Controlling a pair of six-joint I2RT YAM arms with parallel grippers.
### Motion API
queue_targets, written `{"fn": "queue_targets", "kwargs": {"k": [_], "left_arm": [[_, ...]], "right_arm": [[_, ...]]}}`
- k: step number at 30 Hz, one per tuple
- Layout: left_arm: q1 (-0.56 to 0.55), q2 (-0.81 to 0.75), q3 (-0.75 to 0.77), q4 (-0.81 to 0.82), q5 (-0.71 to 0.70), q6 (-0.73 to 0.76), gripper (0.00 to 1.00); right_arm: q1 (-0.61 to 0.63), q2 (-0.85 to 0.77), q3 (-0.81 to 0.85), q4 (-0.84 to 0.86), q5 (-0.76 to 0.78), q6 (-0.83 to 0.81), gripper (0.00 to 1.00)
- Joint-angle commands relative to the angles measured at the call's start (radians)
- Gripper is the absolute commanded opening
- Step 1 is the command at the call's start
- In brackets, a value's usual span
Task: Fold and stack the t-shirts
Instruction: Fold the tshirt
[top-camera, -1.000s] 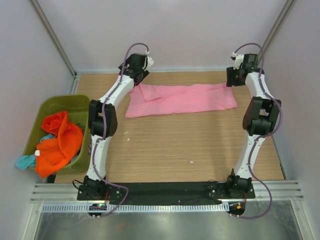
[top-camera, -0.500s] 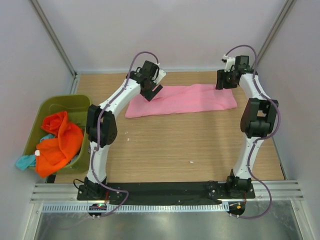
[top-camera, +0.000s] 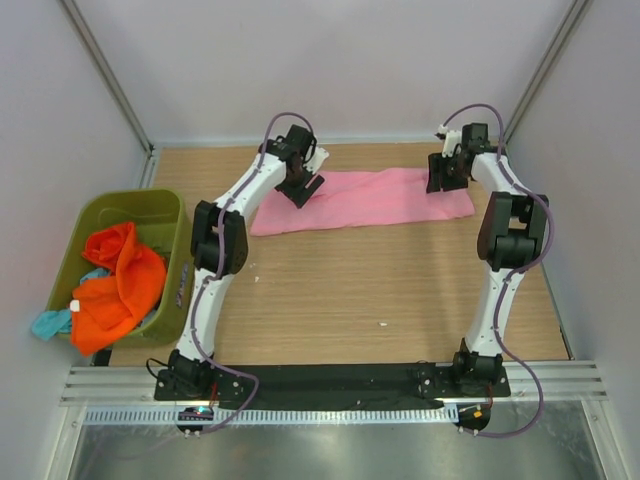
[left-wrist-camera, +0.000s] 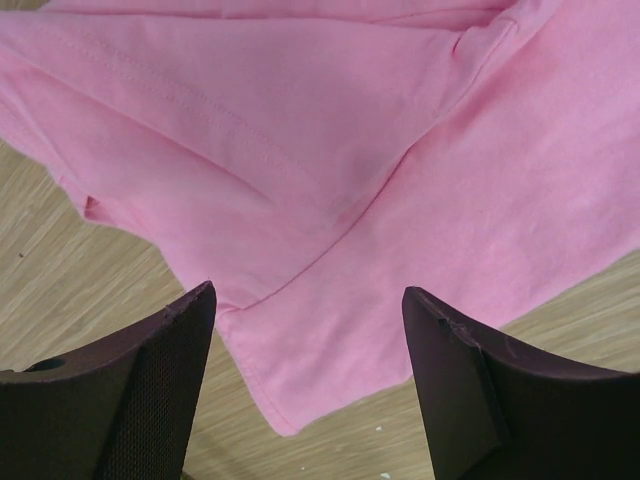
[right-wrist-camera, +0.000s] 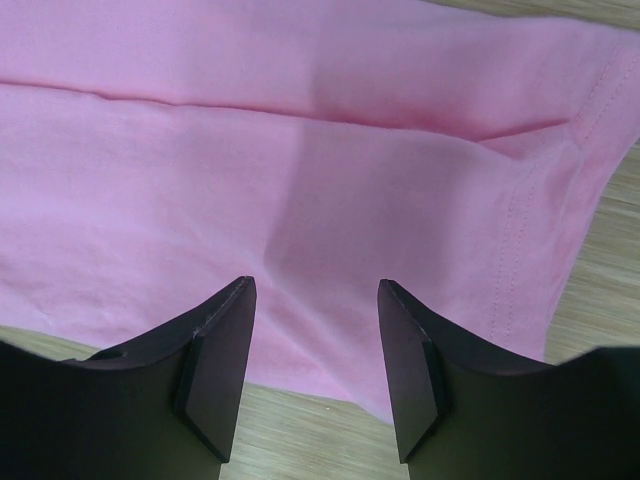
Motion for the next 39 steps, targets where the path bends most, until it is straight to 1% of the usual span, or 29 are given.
{"fn": "queue_targets", "kwargs": {"k": [1, 6, 9, 15, 16, 19, 20, 22, 23, 27, 28, 30, 31, 35, 39], "left_arm": [[0.004, 0.025, 0.061, -0.006, 0.034, -0.026, 0.75], [0.017, 0.068, 0.084, 0.023, 0.034, -0.030, 0.70], [0.029, 0.089, 0.114, 0.043, 0.036, -0.031, 0.62], [0.032, 0.111, 0.130, 0.066, 0.031, -0.030, 0.57], [0.032, 0.114, 0.133, 0.067, 0.033, -0.025, 0.52], [0.033, 0.127, 0.145, 0.068, 0.042, -0.017, 0.43], [0.035, 0.138, 0.151, 0.064, 0.048, -0.016, 0.36], [0.034, 0.147, 0.169, 0.061, 0.053, -0.014, 0.28], [0.034, 0.152, 0.176, 0.061, 0.056, -0.014, 0.21], [0.035, 0.157, 0.176, 0.071, 0.060, -0.013, 0.12], [0.035, 0.155, 0.176, 0.072, 0.062, -0.011, 0.08], [0.034, 0.154, 0.176, 0.080, 0.063, -0.011, 0.04], [0.035, 0.146, 0.174, 0.084, 0.065, -0.013, 0.00], [0.035, 0.111, 0.162, 0.150, 0.062, -0.008, 0.00], [0.038, 0.092, 0.180, 0.265, 0.034, 0.019, 0.00]], "right_arm": [[-0.001, 0.011, 0.004, 0.028, 0.010, -0.014, 0.58], [0.000, 0.020, 0.003, 0.034, 0.017, -0.019, 0.58], [0.000, 0.020, 0.003, 0.039, 0.019, -0.017, 0.58], [0.000, 0.012, -0.013, 0.039, 0.024, -0.022, 0.58], [0.002, 0.011, -0.014, 0.039, 0.025, -0.022, 0.57], [0.002, 0.009, -0.017, 0.040, 0.027, -0.022, 0.57], [0.002, 0.008, -0.017, 0.040, 0.027, -0.022, 0.57], [0.000, 0.009, -0.017, 0.042, 0.028, -0.022, 0.58], [0.002, 0.008, -0.017, 0.042, 0.030, -0.023, 0.57], [0.002, 0.008, -0.017, 0.040, 0.033, -0.023, 0.57], [0.000, 0.008, -0.017, 0.043, 0.034, -0.023, 0.57], [0.002, 0.006, -0.019, 0.043, 0.037, -0.025, 0.57], [0.002, 0.006, -0.017, 0.043, 0.037, -0.026, 0.57], [0.002, 0.003, -0.022, 0.045, 0.040, -0.026, 0.57], [0.002, 0.001, -0.021, 0.045, 0.044, -0.026, 0.57]]}}
